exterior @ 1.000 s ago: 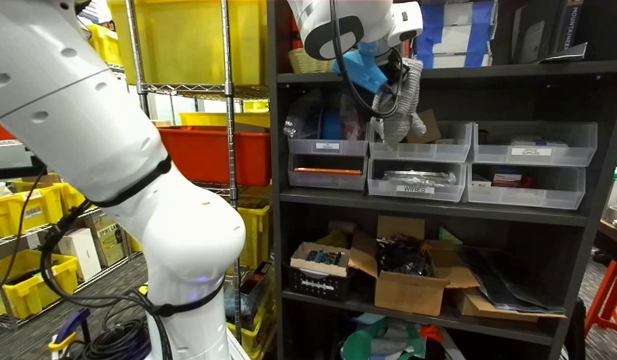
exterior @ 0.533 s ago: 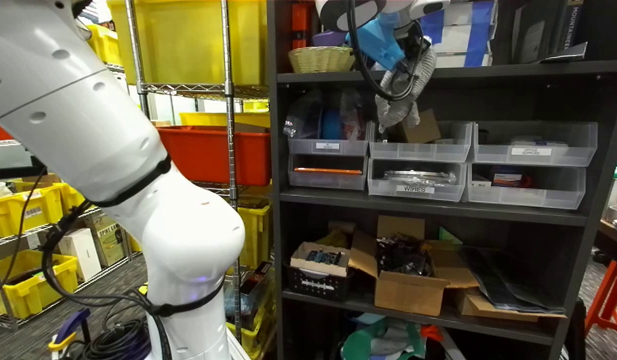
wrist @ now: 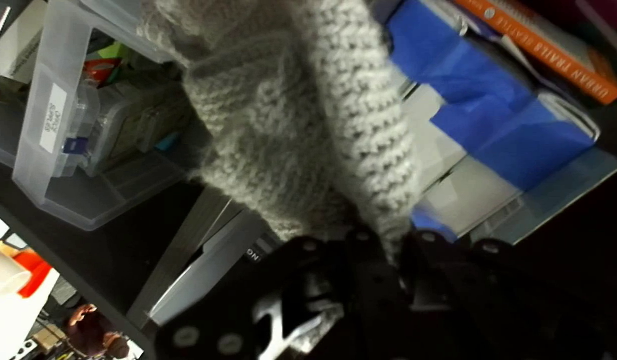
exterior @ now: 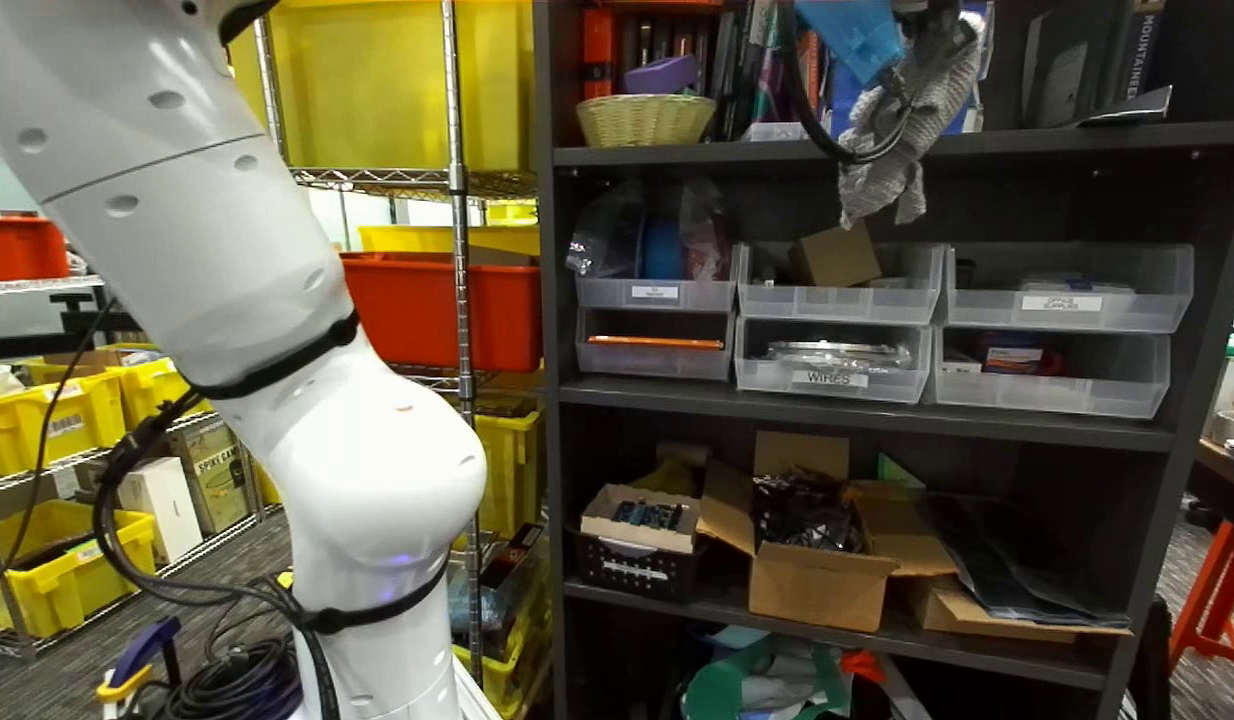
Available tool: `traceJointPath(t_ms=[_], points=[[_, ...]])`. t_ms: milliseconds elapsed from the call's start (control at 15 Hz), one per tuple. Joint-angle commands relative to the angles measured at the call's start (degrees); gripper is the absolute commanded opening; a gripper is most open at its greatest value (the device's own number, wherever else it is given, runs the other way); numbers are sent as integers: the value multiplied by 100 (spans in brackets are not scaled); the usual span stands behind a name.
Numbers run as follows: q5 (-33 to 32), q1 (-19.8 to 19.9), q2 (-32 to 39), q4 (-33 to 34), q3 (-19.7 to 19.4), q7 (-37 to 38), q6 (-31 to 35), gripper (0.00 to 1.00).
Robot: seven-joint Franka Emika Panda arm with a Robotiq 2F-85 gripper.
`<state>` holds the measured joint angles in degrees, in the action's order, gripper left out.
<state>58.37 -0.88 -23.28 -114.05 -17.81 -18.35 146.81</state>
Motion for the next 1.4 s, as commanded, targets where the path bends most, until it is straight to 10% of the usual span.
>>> traceJointPath(t_ms=[0, 800, 1333], points=[[283, 271, 694, 904, -227, 489, -391, 3], [656, 1275, 2597, 2984, -181, 1676, -495, 3], [341, 1090, 3273, 3339, 129, 1632, 340, 3]])
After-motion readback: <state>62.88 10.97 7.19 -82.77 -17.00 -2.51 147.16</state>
